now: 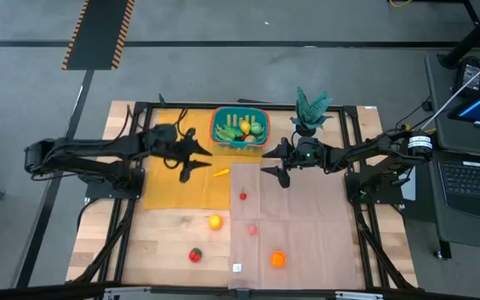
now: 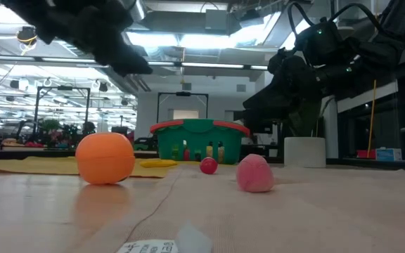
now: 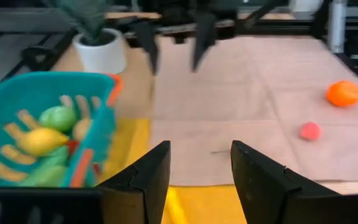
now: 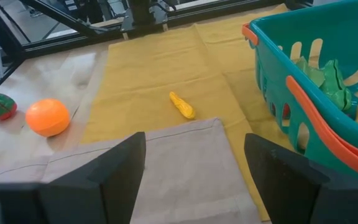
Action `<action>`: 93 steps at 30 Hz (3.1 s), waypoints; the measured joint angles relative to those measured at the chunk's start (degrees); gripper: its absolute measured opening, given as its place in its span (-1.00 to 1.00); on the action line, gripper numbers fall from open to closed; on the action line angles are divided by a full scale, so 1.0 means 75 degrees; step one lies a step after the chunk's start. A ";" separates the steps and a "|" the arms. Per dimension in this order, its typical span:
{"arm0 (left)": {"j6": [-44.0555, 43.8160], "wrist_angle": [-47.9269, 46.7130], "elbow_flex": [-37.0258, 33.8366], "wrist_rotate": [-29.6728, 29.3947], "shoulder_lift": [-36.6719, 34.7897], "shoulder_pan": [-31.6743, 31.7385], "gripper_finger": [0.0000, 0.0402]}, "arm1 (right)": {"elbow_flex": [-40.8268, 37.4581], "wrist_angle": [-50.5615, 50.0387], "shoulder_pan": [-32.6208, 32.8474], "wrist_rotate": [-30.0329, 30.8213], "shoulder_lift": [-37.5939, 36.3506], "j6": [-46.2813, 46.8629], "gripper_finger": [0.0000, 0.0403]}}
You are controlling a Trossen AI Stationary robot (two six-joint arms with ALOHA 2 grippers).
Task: Pick and placing Produce into tupperware
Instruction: Put the orange pumpkin into the blue basket
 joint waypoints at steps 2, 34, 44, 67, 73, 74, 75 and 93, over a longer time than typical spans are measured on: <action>-0.0155 0.0137 -0.0242 -0.0005 -0.0099 -0.0257 -0.23 | 0.0001 0.0000 0.0014 0.0001 0.0000 -0.0006 0.36; -0.0502 0.0378 -0.0773 -0.0033 -0.0142 -0.1836 -0.28 | 0.0109 -0.0143 0.0047 -0.0629 -0.0164 -0.0067 0.36; -0.0485 0.0374 -0.0773 -0.0045 -0.0142 -0.1836 -0.22 | 0.1409 -0.4114 0.1306 -0.0341 -0.1055 -0.0416 0.36; -0.0152 0.0297 -0.0773 -0.0033 -0.0139 -0.2063 -0.30 | 0.3705 -0.8019 0.6245 0.3560 -0.0567 0.3362 0.36; -0.0363 0.0231 -0.0773 -0.0030 -0.0139 -0.2107 -0.26 | 0.4838 -0.8789 0.6945 0.3539 0.0701 0.4521 0.36; -0.0365 0.0234 -0.0773 -0.0031 -0.0139 -0.2107 -0.25 | 0.5171 -0.9212 0.7037 0.3543 0.0942 0.4695 0.36; -0.0365 0.0229 -0.0773 -0.0030 -0.0139 -0.2107 -0.25 | 0.5527 -0.9662 0.7114 0.3547 0.1213 0.4888 0.36; -0.0561 0.0139 -0.0776 0.0000 -0.0139 -0.2347 -0.33 | 0.8144 -1.1131 0.7761 0.3534 0.3797 0.5823 0.36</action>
